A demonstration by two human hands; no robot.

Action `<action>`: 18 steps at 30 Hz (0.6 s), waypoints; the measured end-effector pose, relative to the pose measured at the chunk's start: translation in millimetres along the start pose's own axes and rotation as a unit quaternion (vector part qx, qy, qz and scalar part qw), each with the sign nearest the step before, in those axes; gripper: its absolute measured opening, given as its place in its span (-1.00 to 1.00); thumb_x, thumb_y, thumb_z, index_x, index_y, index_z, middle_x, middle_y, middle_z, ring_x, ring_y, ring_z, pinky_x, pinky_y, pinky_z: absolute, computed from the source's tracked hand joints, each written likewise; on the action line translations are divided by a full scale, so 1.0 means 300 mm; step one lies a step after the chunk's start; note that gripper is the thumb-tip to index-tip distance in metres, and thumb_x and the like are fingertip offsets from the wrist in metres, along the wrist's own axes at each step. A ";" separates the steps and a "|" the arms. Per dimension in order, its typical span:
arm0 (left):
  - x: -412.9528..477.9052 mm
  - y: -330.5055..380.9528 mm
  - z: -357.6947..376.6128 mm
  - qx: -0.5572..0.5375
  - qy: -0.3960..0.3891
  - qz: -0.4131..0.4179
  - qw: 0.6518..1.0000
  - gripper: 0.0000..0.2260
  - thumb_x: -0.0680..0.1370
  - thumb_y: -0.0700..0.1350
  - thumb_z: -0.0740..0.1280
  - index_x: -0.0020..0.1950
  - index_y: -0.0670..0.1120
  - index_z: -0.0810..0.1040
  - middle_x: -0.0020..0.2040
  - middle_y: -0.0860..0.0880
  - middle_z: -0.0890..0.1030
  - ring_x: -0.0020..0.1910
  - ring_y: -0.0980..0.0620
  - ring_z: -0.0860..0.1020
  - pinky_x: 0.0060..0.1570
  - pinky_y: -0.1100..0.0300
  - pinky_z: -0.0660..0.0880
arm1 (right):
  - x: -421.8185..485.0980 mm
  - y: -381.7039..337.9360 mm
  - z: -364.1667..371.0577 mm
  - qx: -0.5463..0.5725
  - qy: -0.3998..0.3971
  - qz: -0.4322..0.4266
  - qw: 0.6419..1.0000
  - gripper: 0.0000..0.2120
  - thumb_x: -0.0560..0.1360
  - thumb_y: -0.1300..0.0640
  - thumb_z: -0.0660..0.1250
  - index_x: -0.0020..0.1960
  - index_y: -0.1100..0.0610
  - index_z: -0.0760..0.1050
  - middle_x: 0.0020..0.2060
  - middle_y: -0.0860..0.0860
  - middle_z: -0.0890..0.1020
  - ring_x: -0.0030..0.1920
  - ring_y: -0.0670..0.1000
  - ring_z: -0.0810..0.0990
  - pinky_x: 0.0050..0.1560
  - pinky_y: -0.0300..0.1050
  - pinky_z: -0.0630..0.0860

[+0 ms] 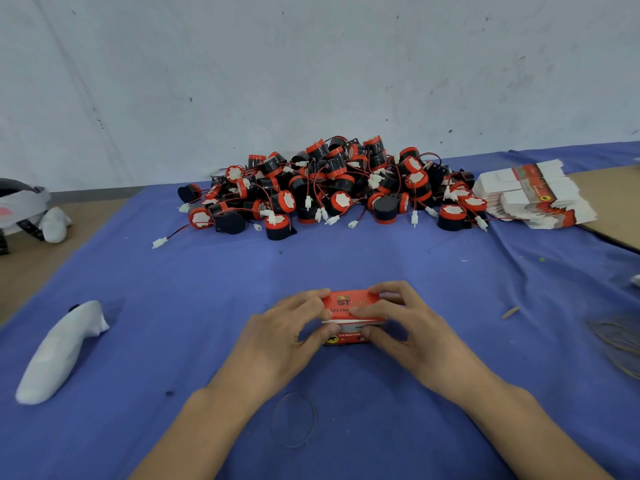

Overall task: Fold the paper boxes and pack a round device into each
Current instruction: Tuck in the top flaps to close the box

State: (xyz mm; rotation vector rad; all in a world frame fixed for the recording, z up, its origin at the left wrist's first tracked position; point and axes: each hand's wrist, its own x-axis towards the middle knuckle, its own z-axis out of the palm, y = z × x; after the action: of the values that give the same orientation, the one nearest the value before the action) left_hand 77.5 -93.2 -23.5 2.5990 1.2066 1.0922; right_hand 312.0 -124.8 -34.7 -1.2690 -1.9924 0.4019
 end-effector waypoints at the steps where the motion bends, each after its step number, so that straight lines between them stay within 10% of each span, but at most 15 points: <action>1: 0.001 -0.002 -0.001 0.016 -0.001 0.014 1.000 -0.77 0.56 0.24 0.21 -0.08 0.11 0.47 0.29 0.24 0.56 0.13 0.18 0.57 -0.25 0.07 0.60 | 0.002 -0.003 0.000 -0.003 -0.003 0.002 1.000 -0.68 0.59 0.05 0.38 0.20 -0.34 0.45 0.34 -0.40 0.26 0.31 -0.26 0.40 0.13 -0.37 0.45; 9: -0.010 -0.005 0.028 -0.136 -0.063 -0.069 0.986 -0.82 0.56 0.25 0.23 0.13 0.29 0.43 0.35 0.38 0.37 0.12 0.35 0.50 0.01 0.19 0.54 | 0.021 -0.027 0.006 0.136 -0.007 0.049 0.990 -0.81 0.55 0.07 0.42 0.05 -0.23 0.58 0.33 -0.35 0.41 0.24 -0.30 0.49 0.10 -0.44 0.43; 18: 0.039 0.009 0.026 -0.257 -0.057 -0.129 0.956 -0.89 0.61 -0.08 0.35 0.01 0.15 0.61 0.14 0.27 0.49 0.22 0.21 0.51 0.12 0.34 0.48 | 0.041 -0.026 0.007 0.182 -0.017 0.063 0.981 -0.75 0.59 0.16 0.38 -0.03 -0.22 0.53 0.21 -0.35 0.42 0.24 -0.12 0.52 0.19 -0.02 0.57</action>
State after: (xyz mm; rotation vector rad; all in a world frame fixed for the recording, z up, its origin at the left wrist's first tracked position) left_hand 89.4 -85.3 -21.8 2.0214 1.0273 1.0200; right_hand 302.3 -117.4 -26.5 -1.1604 -1.7668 0.8138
